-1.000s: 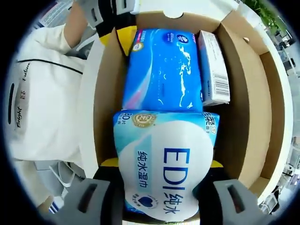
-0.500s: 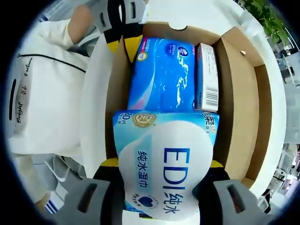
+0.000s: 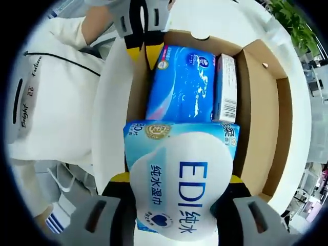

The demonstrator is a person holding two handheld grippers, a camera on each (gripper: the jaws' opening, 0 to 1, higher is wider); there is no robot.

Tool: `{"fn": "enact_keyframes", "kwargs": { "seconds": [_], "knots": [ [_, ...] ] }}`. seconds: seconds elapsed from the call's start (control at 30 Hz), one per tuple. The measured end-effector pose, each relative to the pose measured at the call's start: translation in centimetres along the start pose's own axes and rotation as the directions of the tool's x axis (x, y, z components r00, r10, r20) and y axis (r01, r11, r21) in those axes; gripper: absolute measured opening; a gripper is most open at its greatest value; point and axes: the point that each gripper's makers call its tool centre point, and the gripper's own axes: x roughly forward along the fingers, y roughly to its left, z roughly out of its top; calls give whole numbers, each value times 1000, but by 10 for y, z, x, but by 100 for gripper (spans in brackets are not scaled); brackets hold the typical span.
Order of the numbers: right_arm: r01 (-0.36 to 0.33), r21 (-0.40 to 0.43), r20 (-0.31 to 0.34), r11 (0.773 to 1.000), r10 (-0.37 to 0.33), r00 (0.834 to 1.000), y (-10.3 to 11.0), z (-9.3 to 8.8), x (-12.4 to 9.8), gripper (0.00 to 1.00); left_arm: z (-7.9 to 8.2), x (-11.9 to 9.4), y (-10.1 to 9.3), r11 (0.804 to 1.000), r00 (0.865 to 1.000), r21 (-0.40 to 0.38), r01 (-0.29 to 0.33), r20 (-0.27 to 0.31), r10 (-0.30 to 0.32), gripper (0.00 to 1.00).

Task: Operate the shoe box by opening the lid, removing the specified soft item, and placing it in the target area until the item is outside and the box remains undamaged.

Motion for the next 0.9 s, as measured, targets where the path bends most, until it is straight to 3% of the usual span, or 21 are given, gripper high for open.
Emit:
{"fn": "enact_keyframes", "kwargs": {
  "seconds": [0.43, 0.57, 0.63, 0.77, 0.87, 0.9],
  "knots": [
    [26, -8, -34, 1000, -26, 999, -1, 1, -6, 61, 1, 0, 0, 1000, 1000, 0, -1, 0, 1, 3],
    [3, 53, -42, 999, 0, 999, 1, -2, -13, 61, 1, 1, 0, 1000, 1000, 1, -3, 0, 3, 3],
    [2, 42, -28, 999, 0, 1000, 4, -1, -15, 61, 1, 0, 0, 1000, 1000, 2, -3, 1, 3, 3],
    [18, 14, -28, 1000, -17, 999, 5, 3, -20, 61, 1, 0, 0, 1000, 1000, 3, -4, 3, 4, 3],
    [68, 14, -34, 998, -67, 997, -1, 1, -36, 61, 1, 0, 0, 1000, 1000, 4, -6, 7, 6, 3],
    [77, 16, -8, 997, -77, 997, -4, 4, -40, 61, 1, 0, 0, 1000, 1000, 5, -7, 9, 7, 3]
  ]
}}
